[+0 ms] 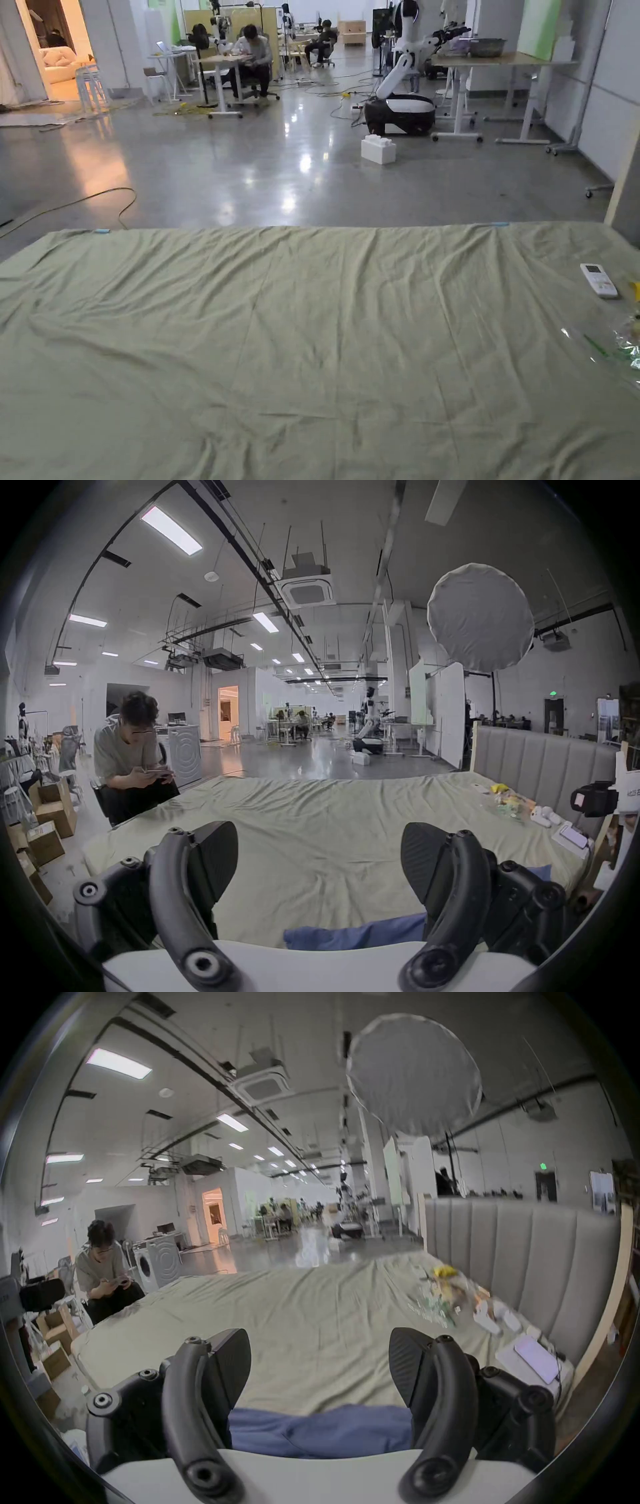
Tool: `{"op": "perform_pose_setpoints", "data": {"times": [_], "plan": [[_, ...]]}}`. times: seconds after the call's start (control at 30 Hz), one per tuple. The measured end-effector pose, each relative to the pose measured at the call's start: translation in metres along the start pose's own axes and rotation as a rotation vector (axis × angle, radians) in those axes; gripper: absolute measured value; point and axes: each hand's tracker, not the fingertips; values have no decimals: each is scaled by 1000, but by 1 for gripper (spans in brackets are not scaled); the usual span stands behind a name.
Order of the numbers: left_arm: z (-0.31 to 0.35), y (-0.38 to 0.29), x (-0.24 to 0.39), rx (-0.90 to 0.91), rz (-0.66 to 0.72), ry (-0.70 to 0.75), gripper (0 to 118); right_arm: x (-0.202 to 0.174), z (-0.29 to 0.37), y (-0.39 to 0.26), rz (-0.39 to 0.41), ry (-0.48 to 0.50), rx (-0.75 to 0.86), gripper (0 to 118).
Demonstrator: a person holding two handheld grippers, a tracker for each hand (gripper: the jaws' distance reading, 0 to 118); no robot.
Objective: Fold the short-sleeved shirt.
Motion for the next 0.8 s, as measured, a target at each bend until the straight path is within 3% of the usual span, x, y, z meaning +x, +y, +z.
{"op": "perform_pose_setpoints", "data": {"times": [0.07, 0.1, 0.13, 0.17, 0.3, 0.33, 0.4, 0.43, 0.5, 0.57, 0.8], "plan": [[-1, 3, 4, 8, 4, -30, 67, -12, -1, 7, 20, 32, 28, 55], [0, 5, 7, 11, -2, -35, 48, -16, -1, 9, 23, 27, 43, 32], [1, 7, 12, 18, -5, -41, 26, -19, 0, 11, 26, 37, 50, 18], [2, 10, 15, 21, -3, -51, 3, -23, 2, 13, 17, 47, 47, 14], [7, 16, 22, 14, 57, -189, 0, -35, 9, 16, 34, 67, 61, 0], [8, 18, 24, 15, 43, -167, 0, -37, 11, 20, 93, 78, 100, 0], [8, 18, 29, 9, -1, -172, 0, -39, 10, 14, 38, 81, 18, 0], [8, 17, 31, 11, -11, -173, 0, -43, 13, 20, 108, 72, 91, 0], [8, 21, 35, 5, -8, -199, 0, -42, 12, 17, 43, 91, 40, 0], [10, 20, 36, 15, -6, -203, 0, -42, 15, 22, 71, 87, 87, 0], [6, 19, 23, -7, 46, -233, 0, -35, 19, 20, 33, 68, 65, 0]]}}
